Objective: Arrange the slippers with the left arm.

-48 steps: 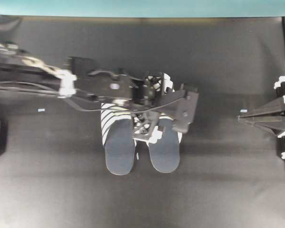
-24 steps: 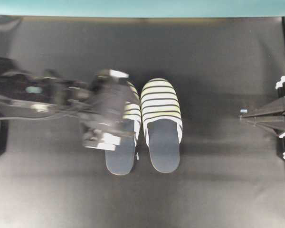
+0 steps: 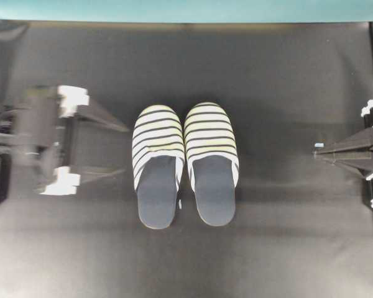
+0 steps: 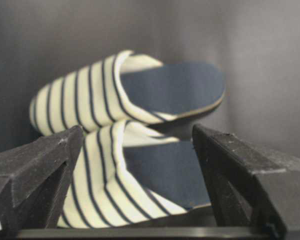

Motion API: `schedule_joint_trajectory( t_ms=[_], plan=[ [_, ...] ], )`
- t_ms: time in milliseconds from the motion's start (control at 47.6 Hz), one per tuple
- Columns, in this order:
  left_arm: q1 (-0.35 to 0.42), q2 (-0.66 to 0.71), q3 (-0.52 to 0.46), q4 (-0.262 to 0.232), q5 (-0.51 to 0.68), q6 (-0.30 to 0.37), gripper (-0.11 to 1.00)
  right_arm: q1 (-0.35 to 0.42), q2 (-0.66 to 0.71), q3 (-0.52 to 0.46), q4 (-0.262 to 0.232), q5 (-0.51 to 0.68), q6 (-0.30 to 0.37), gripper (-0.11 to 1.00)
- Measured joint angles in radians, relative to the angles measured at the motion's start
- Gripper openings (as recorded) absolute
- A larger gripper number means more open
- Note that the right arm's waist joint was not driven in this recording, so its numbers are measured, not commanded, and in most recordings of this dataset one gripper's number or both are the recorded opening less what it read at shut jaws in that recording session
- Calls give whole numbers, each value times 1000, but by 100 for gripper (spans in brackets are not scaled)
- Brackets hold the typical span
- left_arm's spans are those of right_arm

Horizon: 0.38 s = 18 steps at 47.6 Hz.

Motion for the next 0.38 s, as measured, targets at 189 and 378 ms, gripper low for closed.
schedule_joint_trajectory(
  t_ms=[189, 378],
  plan=[
    [0, -94, 66, 0, -38, -21, 85, 0, 0, -2, 0, 0, 2, 0],
    [0, -141, 91, 0, -43, -31, 85, 0, 0, -2, -2, 6, 0, 0]
  ],
)
